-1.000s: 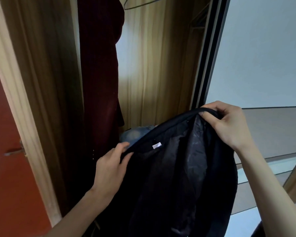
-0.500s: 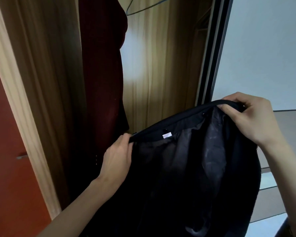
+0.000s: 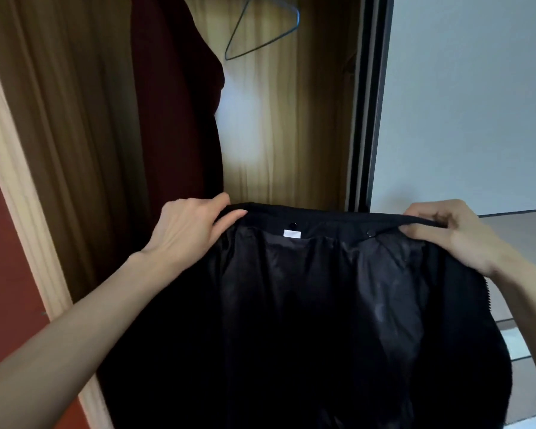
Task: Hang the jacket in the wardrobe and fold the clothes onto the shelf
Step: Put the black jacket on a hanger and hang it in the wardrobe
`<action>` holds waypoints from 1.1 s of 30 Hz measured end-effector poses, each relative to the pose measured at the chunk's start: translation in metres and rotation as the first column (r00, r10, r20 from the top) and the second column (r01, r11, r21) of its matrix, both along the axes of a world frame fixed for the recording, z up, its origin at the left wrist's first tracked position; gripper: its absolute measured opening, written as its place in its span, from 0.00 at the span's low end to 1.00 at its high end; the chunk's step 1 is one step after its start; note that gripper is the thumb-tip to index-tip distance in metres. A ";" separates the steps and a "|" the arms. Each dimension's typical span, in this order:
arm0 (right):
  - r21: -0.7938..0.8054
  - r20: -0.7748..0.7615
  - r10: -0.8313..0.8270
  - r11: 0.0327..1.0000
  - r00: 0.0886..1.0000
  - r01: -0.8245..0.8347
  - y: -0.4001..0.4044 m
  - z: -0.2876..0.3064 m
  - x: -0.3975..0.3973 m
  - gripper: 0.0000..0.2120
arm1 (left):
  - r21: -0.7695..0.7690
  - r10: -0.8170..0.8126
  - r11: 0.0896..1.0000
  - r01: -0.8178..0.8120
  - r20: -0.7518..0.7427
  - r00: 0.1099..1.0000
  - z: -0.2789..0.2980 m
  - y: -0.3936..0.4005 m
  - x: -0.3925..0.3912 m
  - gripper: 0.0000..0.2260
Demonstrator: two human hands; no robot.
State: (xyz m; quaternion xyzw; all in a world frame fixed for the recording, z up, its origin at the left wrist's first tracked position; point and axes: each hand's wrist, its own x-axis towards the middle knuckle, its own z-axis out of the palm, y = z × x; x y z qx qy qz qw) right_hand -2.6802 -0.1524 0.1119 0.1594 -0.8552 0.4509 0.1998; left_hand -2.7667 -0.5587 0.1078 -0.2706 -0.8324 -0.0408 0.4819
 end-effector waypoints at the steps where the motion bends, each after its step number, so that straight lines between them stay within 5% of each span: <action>1: -0.040 0.050 0.061 0.997 0.997 -0.059 -0.004 0.004 0.000 0.12 | 0.002 0.042 0.999 -0.042 -0.029 0.999 0.005 0.001 -0.001 0.23; 3: -0.066 0.078 0.079 0.995 0.994 -0.074 -0.013 0.009 -0.003 0.17 | 0.090 0.076 0.993 -0.078 0.018 0.997 0.011 0.006 -0.006 0.23; 8: -0.026 -0.155 -0.057 0.998 0.986 0.053 -0.035 0.015 -0.025 0.21 | 0.443 -0.080 0.892 -0.085 0.340 0.937 0.026 0.016 -0.016 0.20; 14: 0.185 -0.270 -0.178 0.955 0.946 0.233 -0.065 0.030 -0.046 0.24 | 0.620 -0.310 0.784 0.028 0.353 0.883 0.060 0.007 -0.032 0.22; 25: 0.409 -0.602 -0.349 0.638 0.719 0.652 -0.142 0.072 -0.098 0.21 | 0.592 -0.452 0.767 0.249 0.223 0.864 0.128 0.017 -0.084 0.22; 33: 0.368 -0.623 -0.393 0.616 0.677 0.697 -0.159 0.137 -0.137 0.18 | 0.566 -0.340 0.788 0.244 0.069 0.938 0.190 0.018 -0.107 0.23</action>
